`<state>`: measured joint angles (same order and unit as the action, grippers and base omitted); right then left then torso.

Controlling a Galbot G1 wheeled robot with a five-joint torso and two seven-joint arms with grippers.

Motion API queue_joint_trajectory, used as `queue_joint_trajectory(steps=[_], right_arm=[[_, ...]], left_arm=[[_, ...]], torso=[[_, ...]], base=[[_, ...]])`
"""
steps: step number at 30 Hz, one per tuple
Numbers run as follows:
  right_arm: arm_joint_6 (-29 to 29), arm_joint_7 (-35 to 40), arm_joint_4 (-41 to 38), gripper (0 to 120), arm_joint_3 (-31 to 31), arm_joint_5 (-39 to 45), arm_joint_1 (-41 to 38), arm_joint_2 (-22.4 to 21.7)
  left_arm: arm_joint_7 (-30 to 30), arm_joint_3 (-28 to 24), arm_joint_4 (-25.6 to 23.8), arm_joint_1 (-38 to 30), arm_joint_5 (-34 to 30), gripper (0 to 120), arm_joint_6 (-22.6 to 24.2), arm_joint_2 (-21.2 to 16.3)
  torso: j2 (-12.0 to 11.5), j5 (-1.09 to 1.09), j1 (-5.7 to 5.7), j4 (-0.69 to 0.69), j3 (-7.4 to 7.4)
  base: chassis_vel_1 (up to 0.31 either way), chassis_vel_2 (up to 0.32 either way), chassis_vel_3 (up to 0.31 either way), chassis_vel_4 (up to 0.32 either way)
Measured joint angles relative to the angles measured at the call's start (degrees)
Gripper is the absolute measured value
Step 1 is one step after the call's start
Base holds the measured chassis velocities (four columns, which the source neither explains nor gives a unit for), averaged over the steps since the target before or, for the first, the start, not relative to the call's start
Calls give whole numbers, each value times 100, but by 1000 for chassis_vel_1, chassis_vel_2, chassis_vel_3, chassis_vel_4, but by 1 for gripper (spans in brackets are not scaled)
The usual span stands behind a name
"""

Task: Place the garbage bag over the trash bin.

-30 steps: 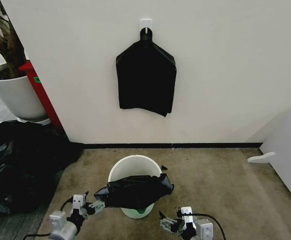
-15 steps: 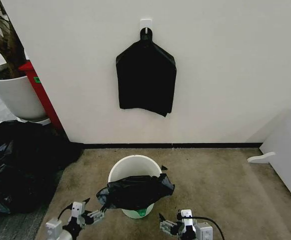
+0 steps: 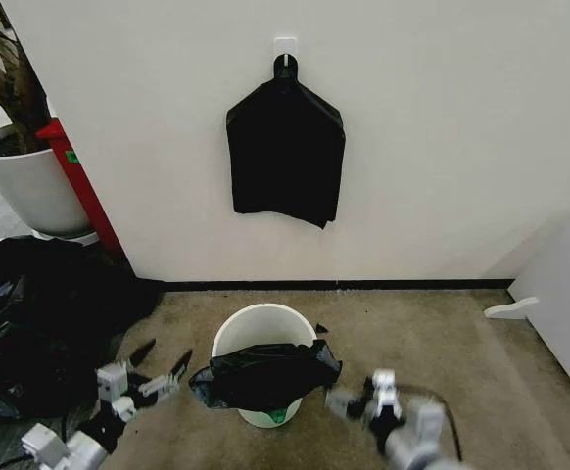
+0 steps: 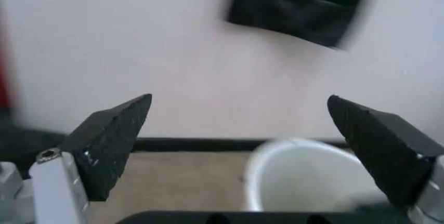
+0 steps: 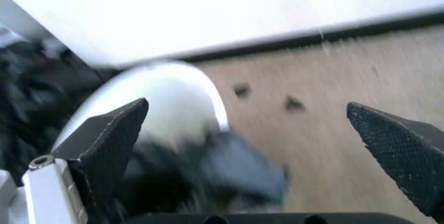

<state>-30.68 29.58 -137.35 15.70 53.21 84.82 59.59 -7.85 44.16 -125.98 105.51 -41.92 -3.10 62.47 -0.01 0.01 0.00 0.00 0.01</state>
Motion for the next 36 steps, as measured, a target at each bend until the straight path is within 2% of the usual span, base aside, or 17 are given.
queue_joint_trajectory(steps=[1, 2, 4, 7, 8, 10, 15, 16, 18, 24, 25, 27, 30, 36], right_arm=[[-39, 12, -1, 100, 19, 50, -59, -1], [-452, 34, 35, 100, 283, 478, -556, 26], [-846, -247, 223, 100, 520, 796, -1014, -33], [-1127, -1090, 714, 100, 503, 936, -1700, -337], [-1127, -1090, 714, 100, 503, 936, -1700, -337], [-1156, -1818, 1224, 100, 253, 866, -2253, -523], [-1171, -2845, 2189, 100, -776, 550, -3591, -690], [-1171, -2845, 2189, 100, -776, 550, -3591, -690], [-1169, -3211, 2612, 100, -1366, 473, -4323, -705], [-1152, -3341, 3631, 100, -3086, 308, -5757, -455], [-1152, -3341, 3631, 100, -3086, 308, -5757, -455], [-1150, -3298, 3949, 100, -3702, 198, -6136, -365], [-1149, -3233, 4282, 100, -4250, 212, -6373, -284], [-1149, -3193, 4729, 100, -4747, 285, -6493, -215]], left_arm=[[109, -15, -29, -17, -12, 100, 33, 7], [1050, -203, -278, -236, -286, 100, 375, 30], [1516, -265, -461, -380, -491, 100, 683, 38], [1811, -253, -725, -430, -562, 100, 948, 59], [1811, -253, -725, -430, -562, 100, 948, 59], [1996, -252, -900, -430, -568, 100, 1122, 59], [2159, -254, -1129, -417, -529, 100, 1406, -18], [2159, -254, -1129, -417, -529, 100, 1406, -18], [2173, -260, -1169, -462, -515, 100, 1483, -44], [2291, -575, -1145, -730, -500, 100, 1636, -86], [2291, -575, -1145, -730, -500, 100, 1636, -86], [2347, -729, -1169, -823, -485, 100, 1648, -60], [2401, -914, -1207, -997, -494, 100, 1677, -41], [2455, -1038, -1241, -1243, -558, 100, 1720, -58]], torso=[[0, 0, 0, 0, 0], [0, 1, 0, 2, 0], [0, -2, 0, -3, 1], [0, 1, 0, -2, 0], [0, 1, 0, -2, 0], [0, 0, 0, 1, 1], [0, 1, 0, 0, 1], [0, 1, 0, 0, 1], [0, -1, 0, 0, 1], [-1, -2, 0, 1, 1], [-1, -2, 0, 1, 1], [-1, -2, 0, 1, 0], [-1, -1, 0, 1, 0], [0, -2, 0, -3, 0]], base=[[0, 0, 0, 0], [0, 0, 0, 0], [0, 0, 0, 0], [0, 0, 0, 0], [0, 0, 0, 0], [0, 0, 0, 0], [0, 0, 0, 0], [0, 0, 0, 0], [0, 0, 0, 0], [0, 0, 0, 0], [0, 0, 0, 0], [0, 0, 0, 0], [0, 0, 0, 0], [0, 0, 0, 0]])
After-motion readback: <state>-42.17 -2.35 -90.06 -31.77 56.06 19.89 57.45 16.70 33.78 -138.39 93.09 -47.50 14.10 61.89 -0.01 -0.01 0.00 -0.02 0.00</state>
